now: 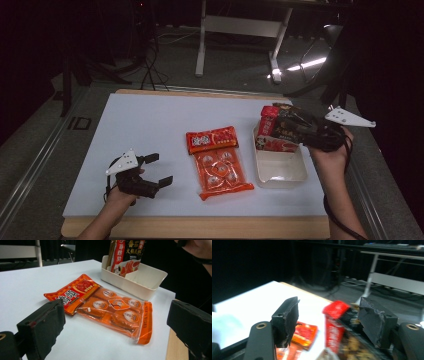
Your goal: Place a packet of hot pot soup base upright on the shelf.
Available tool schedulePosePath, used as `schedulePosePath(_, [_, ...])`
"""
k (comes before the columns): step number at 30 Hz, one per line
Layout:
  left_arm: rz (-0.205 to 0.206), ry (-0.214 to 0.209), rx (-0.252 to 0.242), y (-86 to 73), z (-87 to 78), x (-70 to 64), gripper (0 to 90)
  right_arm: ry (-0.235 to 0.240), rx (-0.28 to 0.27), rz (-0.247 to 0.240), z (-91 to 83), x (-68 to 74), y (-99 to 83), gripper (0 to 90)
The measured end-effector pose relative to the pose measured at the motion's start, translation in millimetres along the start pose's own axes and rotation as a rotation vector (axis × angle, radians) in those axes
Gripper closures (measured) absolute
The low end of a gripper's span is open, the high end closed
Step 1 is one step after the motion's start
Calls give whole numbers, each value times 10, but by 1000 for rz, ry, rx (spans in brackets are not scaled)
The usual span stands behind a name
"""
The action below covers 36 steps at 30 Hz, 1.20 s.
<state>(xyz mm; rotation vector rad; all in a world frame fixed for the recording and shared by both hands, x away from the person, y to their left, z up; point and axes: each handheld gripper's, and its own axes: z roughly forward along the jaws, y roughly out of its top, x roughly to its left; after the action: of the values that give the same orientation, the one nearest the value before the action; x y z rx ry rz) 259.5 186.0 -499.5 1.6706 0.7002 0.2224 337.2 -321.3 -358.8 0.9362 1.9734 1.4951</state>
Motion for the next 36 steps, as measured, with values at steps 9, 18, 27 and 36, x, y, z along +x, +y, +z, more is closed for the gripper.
schedulePosePath(9, [-35, -3, 35, 7, 40, -39, 25, 131, 6, 99, 58, 305, -242, 138])
schedulePosePath(18, [-1, -18, 102, 61, 139, -153, 156, 174, 20, 110, -73, 566, -466, 144])
schedulePosePath(27, [5, -54, 190, 150, 426, -250, 435, 214, 30, 125, -191, 773, -645, 159])
schedulePosePath(36, [76, -101, 282, 256, 794, -348, 774, 198, 21, 133, -258, 757, -719, 169])
